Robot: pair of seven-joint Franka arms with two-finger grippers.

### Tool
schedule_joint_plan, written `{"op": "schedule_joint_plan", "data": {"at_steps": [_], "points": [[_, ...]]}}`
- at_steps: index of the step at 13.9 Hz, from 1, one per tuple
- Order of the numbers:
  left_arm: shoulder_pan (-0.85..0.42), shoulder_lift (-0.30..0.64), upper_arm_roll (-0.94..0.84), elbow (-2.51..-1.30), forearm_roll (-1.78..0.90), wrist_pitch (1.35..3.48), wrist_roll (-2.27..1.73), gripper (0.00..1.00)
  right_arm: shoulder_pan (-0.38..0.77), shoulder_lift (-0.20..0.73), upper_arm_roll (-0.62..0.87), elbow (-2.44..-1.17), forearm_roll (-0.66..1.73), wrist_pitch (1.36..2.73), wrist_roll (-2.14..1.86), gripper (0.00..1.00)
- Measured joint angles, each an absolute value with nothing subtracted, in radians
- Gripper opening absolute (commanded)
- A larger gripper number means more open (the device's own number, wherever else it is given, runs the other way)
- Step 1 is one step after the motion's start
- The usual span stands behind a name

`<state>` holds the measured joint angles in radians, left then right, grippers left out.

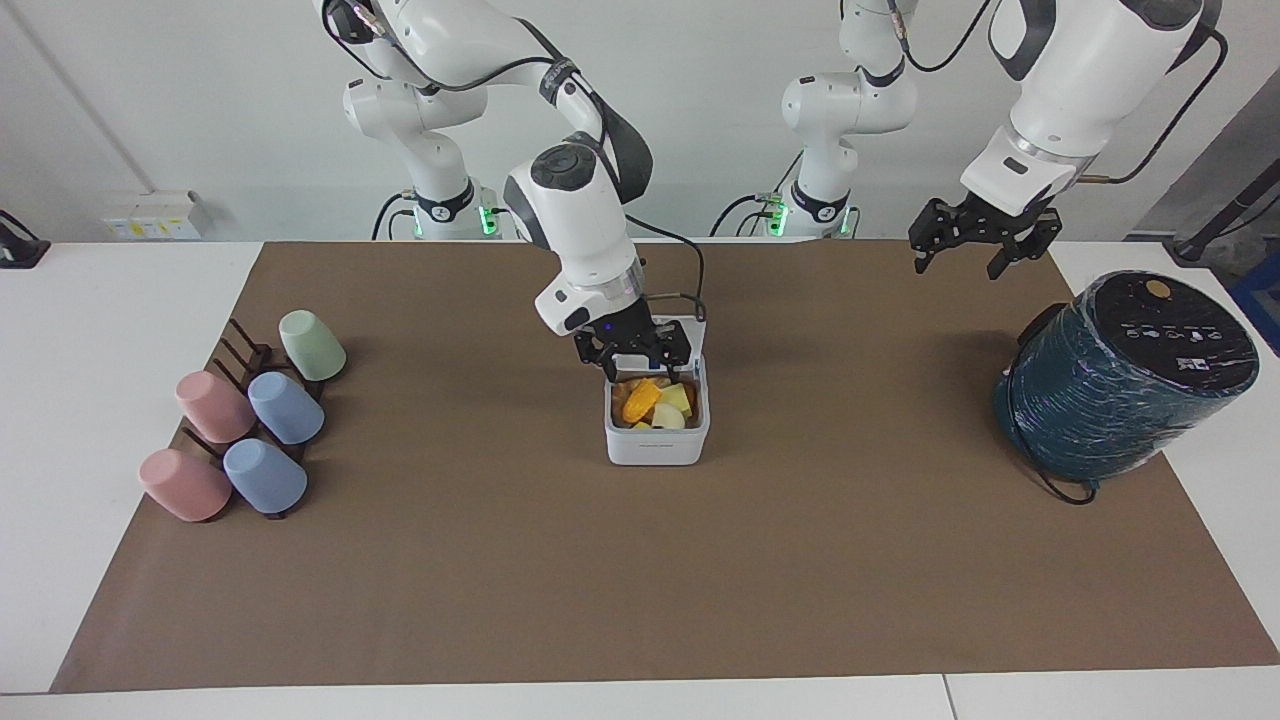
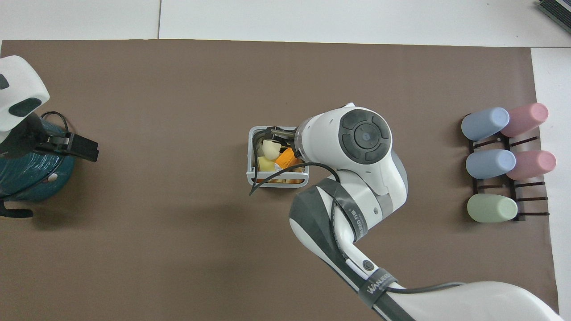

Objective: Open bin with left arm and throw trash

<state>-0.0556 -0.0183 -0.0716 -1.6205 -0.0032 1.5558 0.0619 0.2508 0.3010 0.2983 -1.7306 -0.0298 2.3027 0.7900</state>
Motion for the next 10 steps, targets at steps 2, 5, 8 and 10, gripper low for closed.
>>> {"op": "schedule_joint_plan", "data": {"at_steps": [2,5,8,10], "points": [[-0.055,-0.030,-0.071,-1.645,-0.003,1.574,0.062,1.00,0.206,0.279,0.296,-1.723,-0.103,2.292,0.777,1.00],[-0.054,-0.038,-0.071,-1.660,-0.003,1.614,0.062,1.00,0.109,0.224,0.293,-1.715,-0.150,2.226,0.651,1.00],[-0.053,-0.042,-0.071,-1.680,-0.003,1.650,0.062,1.00,-0.003,0.136,0.291,-1.709,-0.150,2.088,0.494,1.00],[-0.052,-0.043,-0.071,-1.681,-0.003,1.652,0.057,1.00,-0.046,0.077,0.291,-1.708,-0.150,1.996,0.448,1.00]]}}
